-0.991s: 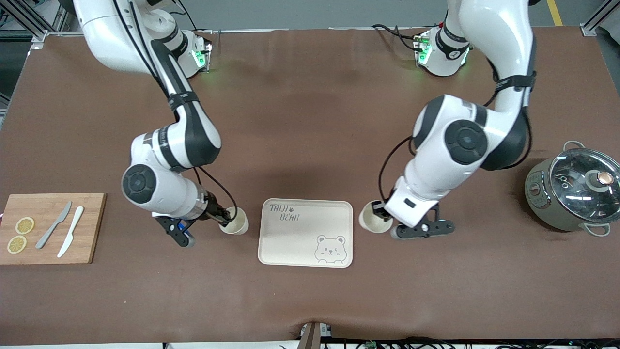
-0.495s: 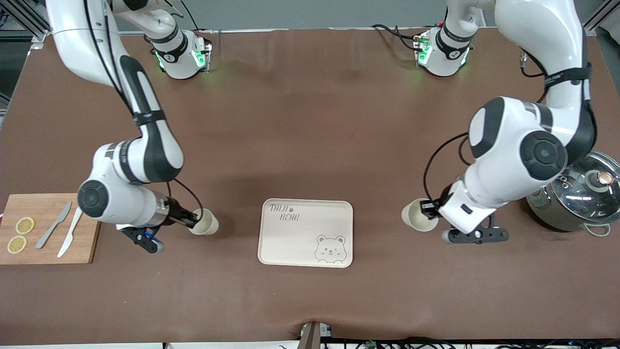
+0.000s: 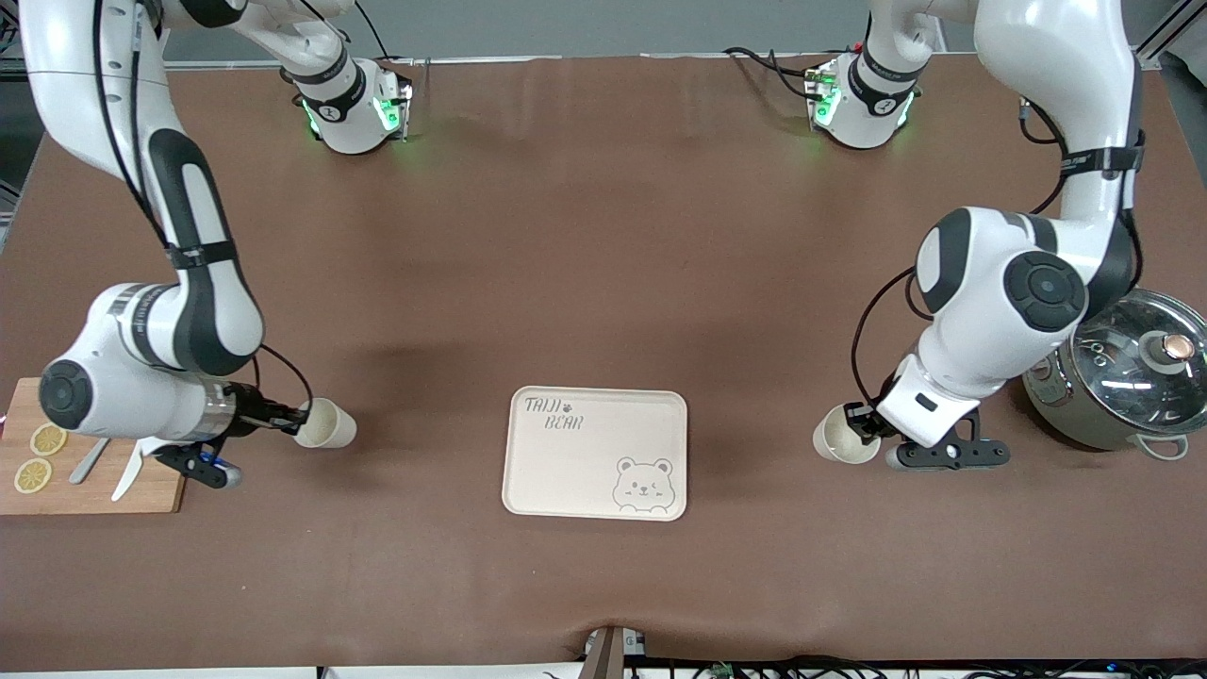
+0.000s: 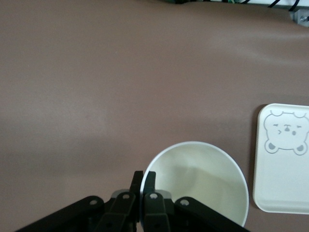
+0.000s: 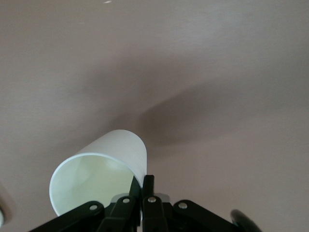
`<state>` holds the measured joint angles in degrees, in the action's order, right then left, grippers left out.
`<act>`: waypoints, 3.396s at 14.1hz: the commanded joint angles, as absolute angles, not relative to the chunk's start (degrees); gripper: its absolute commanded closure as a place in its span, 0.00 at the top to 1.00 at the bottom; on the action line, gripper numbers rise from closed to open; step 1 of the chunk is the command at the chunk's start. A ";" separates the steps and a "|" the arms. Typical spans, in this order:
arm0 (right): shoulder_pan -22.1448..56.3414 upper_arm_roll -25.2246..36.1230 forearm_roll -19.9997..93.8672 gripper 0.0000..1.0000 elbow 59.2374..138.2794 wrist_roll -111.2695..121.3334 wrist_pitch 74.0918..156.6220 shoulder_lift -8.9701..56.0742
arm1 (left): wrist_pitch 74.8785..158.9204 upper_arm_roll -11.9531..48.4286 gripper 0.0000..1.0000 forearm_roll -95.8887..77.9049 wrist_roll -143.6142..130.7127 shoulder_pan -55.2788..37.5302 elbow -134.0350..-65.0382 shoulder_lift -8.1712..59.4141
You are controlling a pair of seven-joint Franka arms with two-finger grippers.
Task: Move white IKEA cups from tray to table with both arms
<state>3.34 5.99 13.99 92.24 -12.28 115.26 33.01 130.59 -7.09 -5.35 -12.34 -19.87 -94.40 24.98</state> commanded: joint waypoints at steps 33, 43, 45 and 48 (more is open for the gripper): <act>-5.27 5.27 8.44 1.00 96.78 -2.81 114.72 29.44 | 145.87 -6.50 1.00 -4.75 -2.81 -12.22 -99.68 28.15; -4.92 5.01 8.53 1.00 79.37 -2.99 94.41 30.06 | 96.70 -7.03 1.00 -4.75 -2.55 -8.35 -78.13 11.71; -3.87 5.01 7.91 1.00 78.49 -3.08 94.13 30.06 | 92.65 -6.94 1.00 -4.75 -3.34 -8.52 -78.40 8.28; -3.78 5.01 8.00 1.00 78.14 -3.08 94.04 30.06 | 91.23 -6.77 1.00 -4.75 -3.43 -8.53 -80.32 5.11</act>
<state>-3.75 5.25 8.76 79.29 -3.16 94.94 29.88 91.73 -7.06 -5.22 -2.81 -8.49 -77.87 7.59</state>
